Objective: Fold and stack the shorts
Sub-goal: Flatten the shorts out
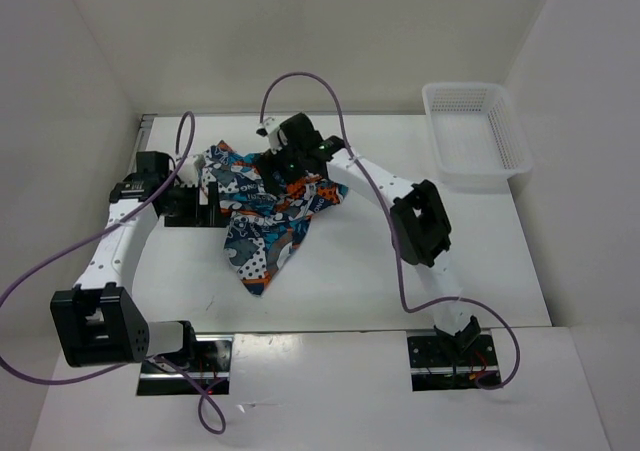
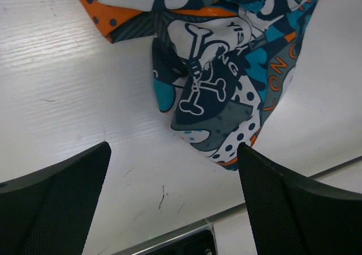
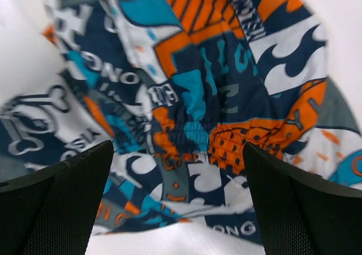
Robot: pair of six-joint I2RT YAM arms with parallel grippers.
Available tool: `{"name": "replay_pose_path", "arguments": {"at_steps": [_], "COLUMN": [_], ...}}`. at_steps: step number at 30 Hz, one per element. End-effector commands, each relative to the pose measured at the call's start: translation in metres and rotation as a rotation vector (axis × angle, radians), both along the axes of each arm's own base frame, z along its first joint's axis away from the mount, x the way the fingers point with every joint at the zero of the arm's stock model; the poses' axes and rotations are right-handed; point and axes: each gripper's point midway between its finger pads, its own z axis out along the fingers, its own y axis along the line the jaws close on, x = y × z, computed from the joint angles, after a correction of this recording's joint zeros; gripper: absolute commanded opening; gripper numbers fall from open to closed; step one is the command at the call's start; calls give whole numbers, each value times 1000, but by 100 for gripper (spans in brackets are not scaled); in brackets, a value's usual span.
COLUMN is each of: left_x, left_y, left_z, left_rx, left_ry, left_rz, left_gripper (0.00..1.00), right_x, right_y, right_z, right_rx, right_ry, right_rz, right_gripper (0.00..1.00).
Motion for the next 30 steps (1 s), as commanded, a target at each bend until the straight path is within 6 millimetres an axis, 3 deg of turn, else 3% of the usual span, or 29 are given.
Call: {"name": "replay_pose_path", "arguments": {"at_steps": [1, 4, 7, 8, 10, 12, 13, 16, 17, 18, 20, 21, 23, 24, 25, 26, 27, 29, 30], "left_x": [0, 3, 7, 7, 7, 7, 7, 7, 7, 10, 10, 13, 17, 20, 22, 25, 23, 27, 26], "left_y": [-18, -14, -11, -11, -13, -13, -12, -12, -12, -10, -8, -5, -7, -8, -14, -16, -20, -30, -34], "left_z": [10, 3, 1, 1, 1, 1, -1, -2, -4, -2, -5, -5, -4, -4, -5, -8, -13, -20, -25], "left_rx": [-95, -81, -65, -65, -73, -73, -74, -74, -75, -63, -52, -40, -32, -21, -1, 14, 32, 101, 127], "left_ry": [-19, -7, -8, -8, -9, -9, 2, 2, 12, 3, 13, 15, 13, 14, 16, 26, 49, 66, 77], "left_rz": [-56, -46, -38, -38, -42, -42, -42, -42, -41, -36, -29, -22, -29, -37, -56, -67, -80, -121, -137], "left_gripper": [99, 100, 100, 100, 100, 100, 100, 100, 100, 100, 100, 100, 100, 100, 100, 100, 100, 100, 100], "right_x": [1, 2, 4, 3, 10, 17, 24, 33, 32, 48, 68, 86, 119, 141, 155, 168, 179, 192, 192], "right_y": [26, 29, 37, 37, 31, 31, 30, 29, 28, 13, -9, -29, -61, -82, -102, -114, -124, -151, -154], "right_z": [1, -24, -36, -44, -44, -30, -11, 66, 101, 131, 165, 168, 160, 128, 111, 101, 69, 54, 55], "right_rx": [29, -9, -30, -40, -61, -46, -17, 73, 120, 162, 198, 189, 145, 71, -3, -52, -123, -205, -213], "right_ry": [-16, -5, -22, -12, -30, -63, -90, -197, -241, -282, -360, -383, -434, -430, -460, -500, -494, -530, -534], "right_rz": [27, 15, -21, -21, -65, -96, -107, -111, -114, -169, -265, -327, -474, -534, -607, -646, -680, -757, -770], "right_gripper": [100, 100, 85, 64, 36, 6, 0, 0, 0, 0, 0, 0, 12, 27, 61, 82, 95, 100, 100]}}
